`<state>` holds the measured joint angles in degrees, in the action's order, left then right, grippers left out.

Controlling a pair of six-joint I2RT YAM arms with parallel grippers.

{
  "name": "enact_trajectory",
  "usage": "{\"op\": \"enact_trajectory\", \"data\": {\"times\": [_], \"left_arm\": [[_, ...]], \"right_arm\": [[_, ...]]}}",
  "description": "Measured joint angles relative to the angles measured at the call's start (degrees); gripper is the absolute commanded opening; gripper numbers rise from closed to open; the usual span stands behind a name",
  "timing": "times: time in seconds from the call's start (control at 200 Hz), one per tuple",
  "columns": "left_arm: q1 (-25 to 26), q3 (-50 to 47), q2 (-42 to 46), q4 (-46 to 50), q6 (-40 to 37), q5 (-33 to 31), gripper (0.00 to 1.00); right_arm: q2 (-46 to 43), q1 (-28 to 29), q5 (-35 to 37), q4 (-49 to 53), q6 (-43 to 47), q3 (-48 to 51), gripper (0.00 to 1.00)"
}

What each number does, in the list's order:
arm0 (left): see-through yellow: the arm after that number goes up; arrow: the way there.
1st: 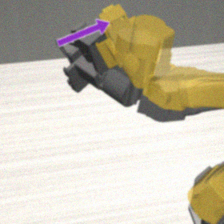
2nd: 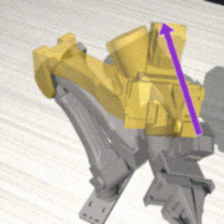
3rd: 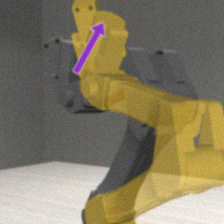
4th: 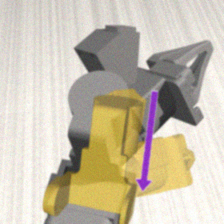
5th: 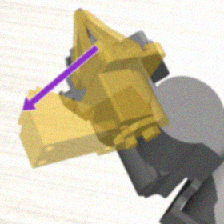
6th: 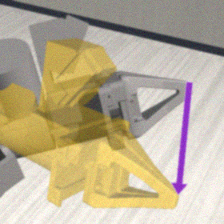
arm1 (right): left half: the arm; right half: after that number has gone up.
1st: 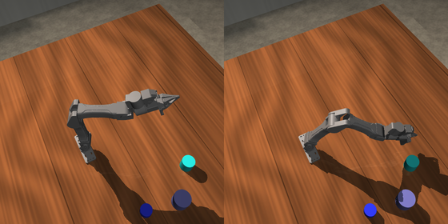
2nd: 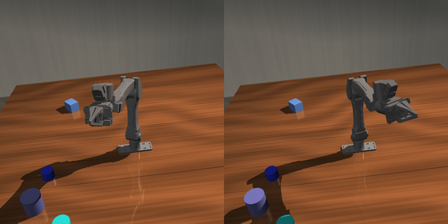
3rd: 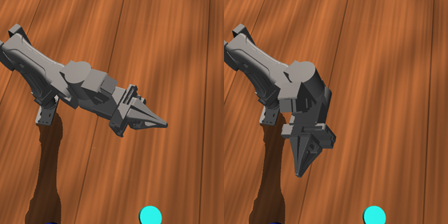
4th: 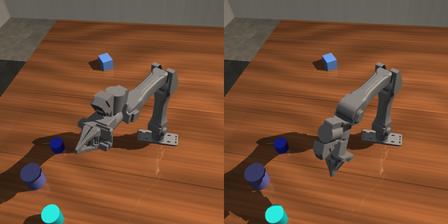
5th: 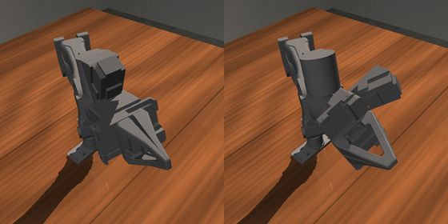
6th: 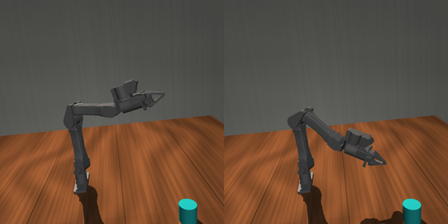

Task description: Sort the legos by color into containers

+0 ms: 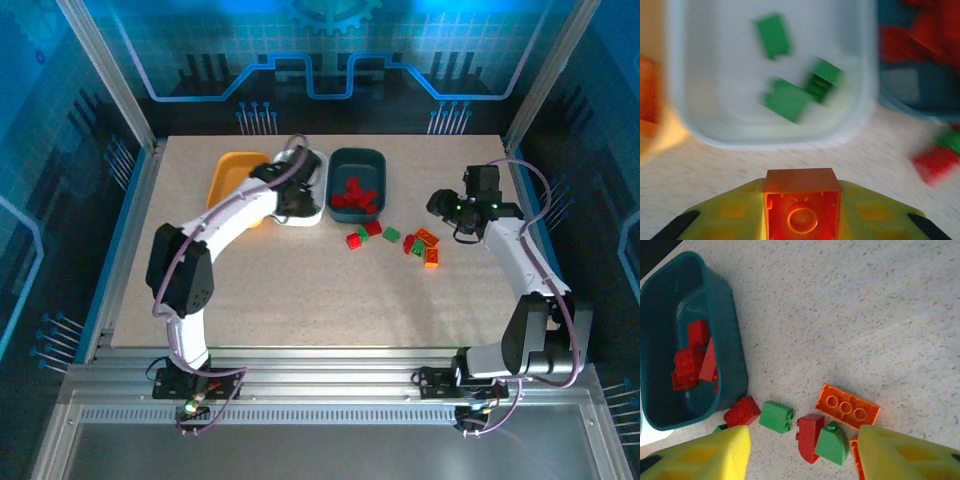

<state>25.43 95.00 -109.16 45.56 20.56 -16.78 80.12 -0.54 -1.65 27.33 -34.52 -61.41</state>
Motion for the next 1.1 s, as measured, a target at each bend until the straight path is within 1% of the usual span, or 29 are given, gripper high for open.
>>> {"op": "enact_trajectory", "data": {"times": [0.075, 0.21, 0.31, 0.39, 0.485, 0.525, 0.56, 0.65, 0.7, 0.785, 0.935, 1.016, 1.101], "left_arm": [[-6.2, 0.3, -0.7, 0.1, -0.2, 1.0, 0.24], [-14.7, 4.1, -4.4, 0.1, -0.2, 3.7, 0.25], [-19.2, 8.8, -8.5, 0.5, -0.2, 6.1, 0.28], [-21.6, 12.8, -11.9, 1.1, -0.2, 8.0, 0.31], [-22.9, 17.5, -15.6, 2.7, -0.4, 9.4, 0.39], [-23.1, 18.8, -16.7, 3.0, -0.6, 9.9, 0.40], [-23.2, 19.2, -17.3, 3.3, -0.9, 10.4, 0.41], [-23.4, 19.3, -18.0, 4.2, -1.0, 11.8, 0.47], [-23.5, 19.4, -18.3, 4.5, -1.1, 12.6, 0.54], [-23.7, 20.1, -18.5, 5.3, -1.2, 13.6, 0.69], [-24.0, 21.9, -18.6, 5.9, -0.6, 14.3, 0.83], [-24.0, 21.7, -18.2, 5.9, 0.3, 15.6, 0.86], [-24.0, 18.4, -15.4, 4.9, 1.5, 17.7, 0.88]], "right_arm": [[1.0, 1.2, -0.5, 0.0, 0.1, 0.0, 0.60], [5.1, 5.1, -1.0, 0.0, 1.4, -0.2, 0.61], [10.0, 9.4, -1.0, 0.3, 2.6, -1.0, 0.61], [14.1, 12.3, -1.0, 0.5, 3.5, -2.6, 0.60], [18.1, 15.7, -0.9, 0.7, 4.9, -5.0, 0.60], [19.3, 17.1, -0.7, 0.7, 5.3, -6.1, 0.60], [20.2, 18.4, -0.5, 0.7, 5.7, -7.0, 0.60], [21.9, 22.3, 0.3, 0.5, 6.1, -8.7, 0.61], [22.5, 24.2, 0.6, 0.5, 6.1, -9.1, 0.61], [23.8, 26.4, 1.0, 0.5, 6.1, -9.9, 0.61], [26.5, 28.9, 2.6, 0.5, 6.1, -11.1, 0.61], [27.6, 29.9, 3.7, 0.6, 6.1, -11.9, 0.60], [28.7, 30.7, 5.3, 0.9, 6.2, -13.1, 0.59]]}}
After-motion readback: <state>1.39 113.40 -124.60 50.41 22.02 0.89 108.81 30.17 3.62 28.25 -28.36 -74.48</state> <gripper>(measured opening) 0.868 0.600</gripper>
